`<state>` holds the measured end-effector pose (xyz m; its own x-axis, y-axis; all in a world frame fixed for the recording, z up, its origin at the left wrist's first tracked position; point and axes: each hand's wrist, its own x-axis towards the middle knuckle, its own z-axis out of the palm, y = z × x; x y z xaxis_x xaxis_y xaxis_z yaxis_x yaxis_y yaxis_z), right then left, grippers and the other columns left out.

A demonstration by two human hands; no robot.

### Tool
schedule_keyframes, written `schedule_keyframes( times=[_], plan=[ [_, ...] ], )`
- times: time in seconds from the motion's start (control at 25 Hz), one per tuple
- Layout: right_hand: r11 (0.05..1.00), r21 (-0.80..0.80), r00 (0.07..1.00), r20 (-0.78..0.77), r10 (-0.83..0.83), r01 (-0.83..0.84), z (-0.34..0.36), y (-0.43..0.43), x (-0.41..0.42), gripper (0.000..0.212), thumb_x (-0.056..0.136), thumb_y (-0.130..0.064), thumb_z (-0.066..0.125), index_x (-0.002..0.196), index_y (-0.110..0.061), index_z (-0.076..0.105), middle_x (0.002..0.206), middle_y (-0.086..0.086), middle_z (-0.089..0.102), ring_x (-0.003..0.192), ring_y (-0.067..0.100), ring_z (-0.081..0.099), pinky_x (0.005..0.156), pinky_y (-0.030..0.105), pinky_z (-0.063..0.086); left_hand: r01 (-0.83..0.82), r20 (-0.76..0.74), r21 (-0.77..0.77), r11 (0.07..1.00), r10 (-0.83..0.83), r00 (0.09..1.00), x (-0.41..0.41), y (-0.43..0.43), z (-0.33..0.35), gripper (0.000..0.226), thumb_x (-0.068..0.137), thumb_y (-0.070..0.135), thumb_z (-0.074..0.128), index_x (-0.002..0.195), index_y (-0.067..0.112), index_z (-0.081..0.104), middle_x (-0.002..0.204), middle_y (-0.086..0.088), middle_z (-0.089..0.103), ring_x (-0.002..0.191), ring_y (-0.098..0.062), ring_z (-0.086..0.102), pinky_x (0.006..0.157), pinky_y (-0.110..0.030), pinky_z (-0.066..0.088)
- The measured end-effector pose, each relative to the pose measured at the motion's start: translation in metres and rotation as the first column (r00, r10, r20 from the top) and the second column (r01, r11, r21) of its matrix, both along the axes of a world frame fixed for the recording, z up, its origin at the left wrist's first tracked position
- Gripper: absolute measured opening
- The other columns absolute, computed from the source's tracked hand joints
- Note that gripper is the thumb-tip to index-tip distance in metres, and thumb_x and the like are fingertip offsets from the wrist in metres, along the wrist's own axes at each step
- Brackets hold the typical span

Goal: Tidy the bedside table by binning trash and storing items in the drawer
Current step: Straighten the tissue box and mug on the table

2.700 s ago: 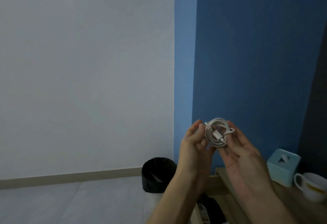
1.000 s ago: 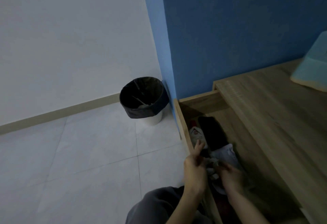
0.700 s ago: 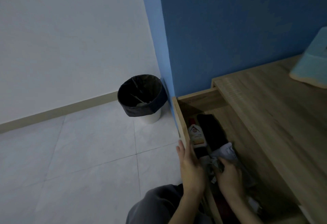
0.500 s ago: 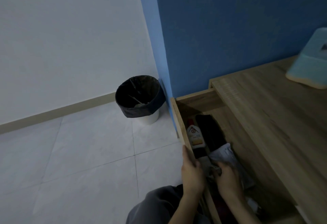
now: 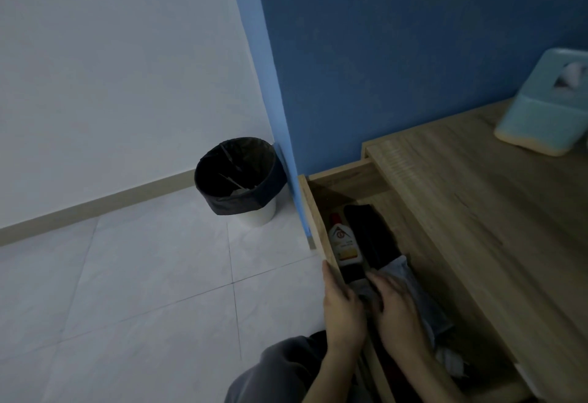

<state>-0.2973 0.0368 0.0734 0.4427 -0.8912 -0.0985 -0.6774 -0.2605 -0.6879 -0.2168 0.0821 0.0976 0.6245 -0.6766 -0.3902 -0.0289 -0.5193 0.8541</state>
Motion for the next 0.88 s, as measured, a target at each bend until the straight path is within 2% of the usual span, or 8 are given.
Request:
schedule_keyframes(
  times=[0.12, 0.2, 0.28, 0.36, 0.44, 0.56, 0.72, 0.88],
  plan=[
    [0.975, -0.219, 0.996, 0.091, -0.019, 0.038, 0.026, -0.006, -0.010, 0.034, 0.088, -0.008, 0.052, 0.122, -0.011, 0.057, 0.130, 0.004, 0.056, 0.123, 0.017, 0.048, 0.100, 0.024, 0.035, 0.001, 0.005, -0.001, 1.000, -0.001, 1.000, -0.005, -0.005, -0.007, 0.057, 0.100, 0.018, 0.038, 0.149, 0.024, 0.010, 0.135, -0.007, 0.054, 0.097, -0.009, 0.061, 0.076, -0.015, 0.049],
    [0.934, -0.339, 0.975, 0.219, -0.040, 0.115, 0.044, -0.015, -0.027, 0.030, 0.089, -0.014, 0.048, 0.113, -0.006, 0.063, 0.120, 0.003, 0.061, 0.114, 0.014, 0.052, 0.096, 0.015, 0.037, -0.013, -0.019, 0.004, 1.000, 0.013, 1.000, -0.007, -0.009, -0.005, 0.059, 0.100, 0.020, 0.039, 0.150, 0.026, 0.008, 0.141, -0.008, 0.049, 0.110, -0.019, 0.059, 0.087, -0.026, 0.049],
    [0.914, -0.365, 0.957, 0.281, -0.072, 0.176, 0.055, -0.029, -0.057, 0.045, 0.091, -0.034, 0.037, 0.107, -0.004, 0.065, 0.110, -0.002, 0.062, 0.104, 0.009, 0.052, 0.091, 0.000, 0.031, -0.014, -0.054, 0.015, 1.000, 0.014, 0.998, -0.010, -0.012, 0.000, 0.062, 0.100, 0.020, 0.040, 0.151, 0.025, 0.006, 0.147, -0.008, 0.043, 0.126, -0.026, 0.050, 0.098, -0.030, 0.042],
    [0.928, -0.304, 0.943, 0.313, -0.117, 0.216, 0.057, -0.039, -0.088, 0.051, 0.089, -0.050, 0.034, 0.105, -0.013, 0.066, 0.107, -0.024, 0.062, 0.100, 0.003, 0.054, 0.089, -0.004, 0.030, -0.023, -0.075, -0.004, 1.000, 0.023, 0.997, -0.014, -0.017, 0.002, 0.060, 0.100, 0.021, 0.040, 0.151, 0.024, 0.008, 0.149, -0.009, 0.040, 0.131, -0.028, 0.045, 0.102, -0.033, 0.039],
    [0.963, -0.162, 0.923, 0.356, -0.146, 0.215, 0.059, -0.043, -0.106, 0.021, 0.090, -0.037, 0.047, 0.095, -0.037, 0.068, 0.104, -0.040, 0.060, 0.099, -0.006, 0.057, 0.086, 0.001, 0.037, -0.039, -0.097, -0.030, 0.999, 0.036, 0.995, -0.021, -0.024, 0.003, 0.058, 0.100, 0.022, 0.040, 0.151, 0.021, 0.011, 0.153, -0.009, 0.034, 0.136, -0.029, 0.039, 0.107, -0.034, 0.035],
    [0.955, 0.053, 0.836, 0.472, -0.281, 0.291, 0.057, -0.045, -0.114, 0.032, 0.087, 0.000, 0.055, 0.080, -0.027, 0.070, 0.092, -0.029, 0.069, 0.087, -0.008, 0.063, 0.076, 0.006, 0.046, -0.038, -0.188, -0.064, 0.997, 0.025, 0.982, -0.035, -0.039, 0.007, 0.059, 0.101, 0.023, 0.040, 0.151, 0.017, 0.010, 0.158, -0.006, 0.021, 0.144, -0.026, 0.026, 0.116, -0.036, 0.025],
    [0.922, 0.090, 0.805, 0.461, -0.374, 0.377, 0.065, -0.056, -0.139, 0.021, 0.087, -0.013, 0.058, 0.074, -0.027, 0.066, 0.079, -0.023, 0.070, 0.073, -0.006, 0.063, 0.066, 0.006, 0.045, -0.019, -0.276, -0.123, 0.992, -0.016, 0.961, -0.043, -0.058, -0.004, 0.058, 0.100, 0.036, 0.038, 0.151, 0.018, 0.017, 0.156, -0.007, 0.027, 0.141, -0.027, 0.031, 0.117, -0.044, 0.025],
    [0.845, 0.211, 0.656, 0.548, -0.519, 0.491, 0.062, -0.062, -0.162, 0.022, 0.088, -0.011, 0.056, 0.073, -0.020, 0.068, 0.066, -0.008, 0.070, 0.060, 0.001, 0.061, 0.062, 0.011, 0.046, -0.042, -0.418, -0.128, 0.991, -0.015, 0.908, -0.057, -0.082, -0.005, 0.075, 0.087, 0.064, 0.028, 0.150, 0.024, 0.020, 0.157, 0.004, 0.023, 0.145, -0.020, 0.021, 0.119, -0.046, 0.018]
  ],
)
